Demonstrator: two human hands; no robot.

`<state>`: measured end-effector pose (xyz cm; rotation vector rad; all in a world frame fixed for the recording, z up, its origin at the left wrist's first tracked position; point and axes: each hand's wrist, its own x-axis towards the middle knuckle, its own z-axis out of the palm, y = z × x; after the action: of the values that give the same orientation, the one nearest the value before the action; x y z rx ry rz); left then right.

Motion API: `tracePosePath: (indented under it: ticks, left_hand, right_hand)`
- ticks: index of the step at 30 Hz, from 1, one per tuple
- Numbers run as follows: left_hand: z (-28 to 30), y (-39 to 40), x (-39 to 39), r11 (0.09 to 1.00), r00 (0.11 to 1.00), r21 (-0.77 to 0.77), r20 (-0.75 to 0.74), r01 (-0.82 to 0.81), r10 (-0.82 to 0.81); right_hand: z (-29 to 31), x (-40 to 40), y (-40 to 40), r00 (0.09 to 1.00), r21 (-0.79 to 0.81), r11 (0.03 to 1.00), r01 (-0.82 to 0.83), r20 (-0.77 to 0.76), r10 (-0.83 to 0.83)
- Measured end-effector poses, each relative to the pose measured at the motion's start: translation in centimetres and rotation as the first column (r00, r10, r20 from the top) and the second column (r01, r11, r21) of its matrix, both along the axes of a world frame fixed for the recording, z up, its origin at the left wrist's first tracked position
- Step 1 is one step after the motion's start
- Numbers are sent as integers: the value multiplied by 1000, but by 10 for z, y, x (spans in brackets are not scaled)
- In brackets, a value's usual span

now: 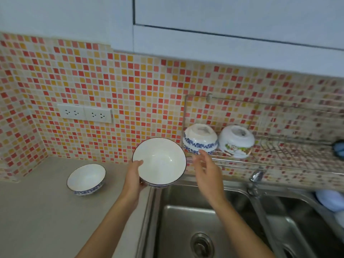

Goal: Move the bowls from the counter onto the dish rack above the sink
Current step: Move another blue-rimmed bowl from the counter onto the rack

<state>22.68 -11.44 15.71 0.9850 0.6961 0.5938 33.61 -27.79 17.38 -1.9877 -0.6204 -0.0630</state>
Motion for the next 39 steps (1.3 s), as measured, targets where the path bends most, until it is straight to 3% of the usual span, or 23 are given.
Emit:
tracePosePath:
  ticks: [3,6,11,17,23,32,39]
  left_hand:
    - [18,-29,16,997,999,74,45,20,-24]
    - [27,-56,32,997,995,66,88,38,-44]
    - [18,-83,63,996,990,44,110,81,-85]
    - [25,-107,94,972,978,179,114,154,-176]
    - [60,-122,143,927,989,358,52,108,-136]
    - [107,-125,222,705,990,709,103,-3,-99]
    - [93,-127,263,363,987,917,151,-163,62]
  right_hand:
    - [9,39,-45,979,-1,990,141,148,-139]
    - [1,80,-85,935,-151,947,284,261,-239]
    - [-29,123,-131,889,-400,845,355,424,-172]
    - [-41,138,-139,839,-426,807,409,524,-149]
    - [-43,144,-143,802,-400,823,403,587,-108]
    - [-57,150,-141,761,-277,884,377,636,-125]
    - [-72,161,-137,740,-126,943,309,655,-155]
